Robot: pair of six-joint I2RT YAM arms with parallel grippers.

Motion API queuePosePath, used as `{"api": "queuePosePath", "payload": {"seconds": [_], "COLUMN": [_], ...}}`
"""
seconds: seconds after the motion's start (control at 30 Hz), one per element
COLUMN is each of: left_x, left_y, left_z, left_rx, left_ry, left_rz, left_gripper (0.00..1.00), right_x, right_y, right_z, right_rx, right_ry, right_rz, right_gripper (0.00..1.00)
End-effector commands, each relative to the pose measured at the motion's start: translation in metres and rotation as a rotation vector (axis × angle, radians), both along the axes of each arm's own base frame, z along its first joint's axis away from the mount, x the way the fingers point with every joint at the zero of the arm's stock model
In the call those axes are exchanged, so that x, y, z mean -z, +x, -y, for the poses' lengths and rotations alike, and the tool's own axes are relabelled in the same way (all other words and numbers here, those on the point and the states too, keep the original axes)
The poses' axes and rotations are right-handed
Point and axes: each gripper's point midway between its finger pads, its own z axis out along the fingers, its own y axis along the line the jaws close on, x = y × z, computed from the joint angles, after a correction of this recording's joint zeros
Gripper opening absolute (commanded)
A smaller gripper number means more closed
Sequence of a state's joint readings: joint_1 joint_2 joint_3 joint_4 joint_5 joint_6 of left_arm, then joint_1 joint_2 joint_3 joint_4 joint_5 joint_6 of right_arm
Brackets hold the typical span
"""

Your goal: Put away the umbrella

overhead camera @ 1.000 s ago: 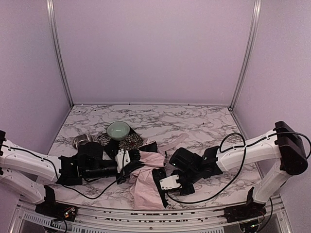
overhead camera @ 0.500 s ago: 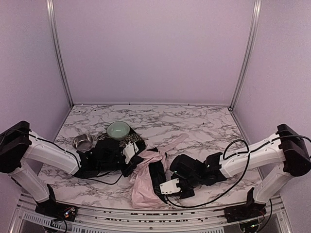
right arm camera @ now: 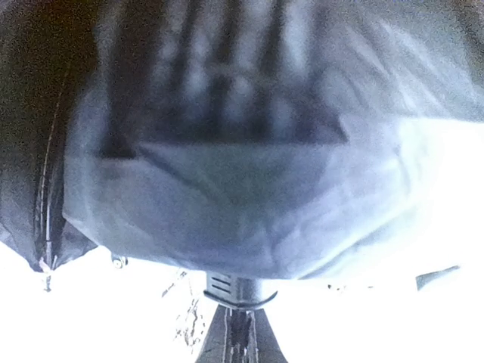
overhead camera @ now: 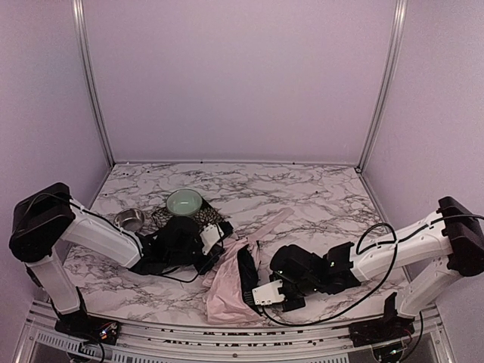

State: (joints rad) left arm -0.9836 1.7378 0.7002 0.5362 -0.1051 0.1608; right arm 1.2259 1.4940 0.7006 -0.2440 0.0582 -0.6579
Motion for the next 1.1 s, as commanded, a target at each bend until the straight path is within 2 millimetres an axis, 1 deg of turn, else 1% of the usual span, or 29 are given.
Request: {"api": "queuePosePath", "payload": {"seconds": [0.0, 0.07, 0.13, 0.17, 0.23, 0.27, 0.37, 0.43, 0.47, 0.53, 0.6, 0.63, 0.7, 0.77, 0.87, 0.9, 0.93, 1.0, 1.07], "left_x": [-0.007, -0.019, -0.022, -0.018, -0.006, 0.0, 0.013, 0.02, 0.022, 0.025, 0.024, 0.022, 0.018, 0.016, 0.019, 0.018, 0.014, -0.001, -0.022], "left_y": [-0.023, -0.028, -0.031, -0.031, -0.031, -0.033, -0.043, -0.052, -0.056, -0.064, -0.067, -0.066, -0.065, -0.064, -0.059, -0.057, -0.055, -0.049, -0.043], "left_z": [-0.005, -0.001, 0.002, 0.003, 0.004, 0.005, 0.012, 0.018, 0.02, 0.023, 0.023, 0.022, 0.019, 0.018, 0.013, 0.011, 0.009, 0.004, -0.003], "left_rx": [0.069, 0.095, 0.114, 0.114, 0.113, 0.121, 0.155, 0.188, 0.203, 0.221, 0.212, 0.205, 0.194, 0.19, 0.164, 0.155, 0.148, 0.128, 0.105], "left_ry": [-0.045, -0.087, -0.095, -0.084, -0.053, -0.043, -0.015, 0.009, 0.016, 0.021, 0.007, 0.003, -0.001, -0.001, 0.022, 0.024, 0.016, -0.008, -0.033], "left_rz": [-0.076, -0.083, -0.081, -0.08, -0.092, -0.103, -0.121, -0.116, -0.115, -0.122, -0.139, -0.138, -0.127, -0.115, -0.099, -0.095, -0.089, -0.058, 0.0], "left_gripper": [0.0, 0.0, 0.0, 0.0, 0.0, 0.0, 0.0, 0.0, 0.0, 0.0, 0.0, 0.0, 0.0, 0.0, 0.0, 0.08, 0.19, 0.4, 0.63], "right_x": [-0.011, -0.011, -0.013, -0.017, -0.031, -0.045, -0.072, -0.081, -0.081, -0.069, -0.051, -0.039, -0.026, -0.014, 0.001, 0.005, 0.011, 0.019, 0.023], "right_y": [-0.003, -0.003, 0.001, 0.005, 0.014, 0.018, 0.02, 0.017, 0.016, 0.017, 0.02, 0.02, 0.018, 0.018, 0.016, 0.017, 0.017, 0.015, 0.014], "right_z": [-0.014, -0.017, -0.021, -0.024, -0.03, -0.037, -0.043, -0.046, -0.047, -0.045, -0.041, -0.038, -0.035, -0.033, -0.031, -0.029, -0.025, -0.019, -0.016], "right_rx": [0.004, 0.01, 0.034, 0.054, 0.103, 0.122, 0.143, 0.144, 0.14, 0.146, 0.162, 0.166, 0.158, 0.15, 0.145, 0.149, 0.152, 0.151, 0.152], "right_ry": [0.063, 0.08, 0.101, 0.118, 0.186, 0.255, 0.406, 0.47, 0.474, 0.432, 0.352, 0.307, 0.254, 0.21, 0.146, 0.123, 0.097, 0.065, 0.051], "right_rz": [-0.011, -0.018, -0.009, 0.006, 0.039, 0.053, 0.069, 0.058, 0.052, 0.048, 0.044, 0.035, 0.029, 0.037, 0.038, 0.039, 0.04, 0.036, 0.033], "right_gripper": [0.0, 0.0, 0.0, 0.0, 0.0, 0.0, 0.0, 0.0, 0.0, 0.0, 0.0, 0.0, 0.0, 0.0, 0.0, 0.0, 0.0, 0.0, 0.0]}}
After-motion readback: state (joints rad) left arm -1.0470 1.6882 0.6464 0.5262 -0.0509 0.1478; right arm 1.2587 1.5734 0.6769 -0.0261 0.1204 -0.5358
